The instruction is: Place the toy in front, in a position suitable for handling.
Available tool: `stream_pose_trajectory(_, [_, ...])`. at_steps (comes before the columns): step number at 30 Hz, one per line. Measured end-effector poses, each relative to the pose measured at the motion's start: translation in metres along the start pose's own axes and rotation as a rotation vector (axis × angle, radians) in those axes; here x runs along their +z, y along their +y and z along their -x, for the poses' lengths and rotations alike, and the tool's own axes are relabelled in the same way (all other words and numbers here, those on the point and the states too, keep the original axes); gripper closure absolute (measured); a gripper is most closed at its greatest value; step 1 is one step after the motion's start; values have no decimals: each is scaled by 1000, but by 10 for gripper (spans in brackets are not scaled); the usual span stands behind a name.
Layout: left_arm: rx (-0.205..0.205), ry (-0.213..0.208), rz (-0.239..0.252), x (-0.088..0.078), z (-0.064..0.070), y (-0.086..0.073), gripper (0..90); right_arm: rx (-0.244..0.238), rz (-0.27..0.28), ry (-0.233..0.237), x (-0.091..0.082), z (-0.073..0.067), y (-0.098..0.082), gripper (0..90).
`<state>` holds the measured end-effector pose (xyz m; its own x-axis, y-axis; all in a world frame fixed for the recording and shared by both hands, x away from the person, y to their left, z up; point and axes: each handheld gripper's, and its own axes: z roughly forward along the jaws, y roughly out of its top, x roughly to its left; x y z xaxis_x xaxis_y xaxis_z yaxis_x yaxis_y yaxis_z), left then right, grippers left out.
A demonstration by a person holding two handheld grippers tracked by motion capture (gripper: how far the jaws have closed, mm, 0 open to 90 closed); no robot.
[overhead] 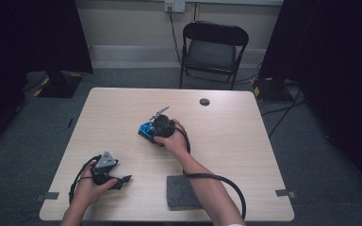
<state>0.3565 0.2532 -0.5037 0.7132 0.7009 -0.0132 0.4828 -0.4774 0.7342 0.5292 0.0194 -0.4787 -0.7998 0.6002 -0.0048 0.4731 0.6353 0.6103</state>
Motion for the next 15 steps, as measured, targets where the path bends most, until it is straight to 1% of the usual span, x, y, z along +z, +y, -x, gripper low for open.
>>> stream_pose_trajectory(2, [0, 0, 0, 0, 0, 0, 143, 12, 7, -8, -2, 1, 0, 278])
stream_pose_trajectory(4, [0, 0, 0, 0, 0, 0, 143, 7, 6, -12, -4, 3, 0, 279])
stream_pose_trajectory(6, [0, 0, 0, 0, 0, 0, 143, 18, 19, -7, -6, 4, -1, 279])
stream_pose_trajectory(11, [0, -1, -1, 0, 0, 0, 143, 21, 35, -2, -11, 5, -1, 278])
stream_pose_trajectory(12, [0, -1, 0, 0, 0, 0, 143, 11, 43, -3, -12, 5, -1, 278])
stream_pose_trajectory(15, [1, 0, -1, 0, 0, 0, 143, 4, 50, 4, -17, 6, -1, 278])
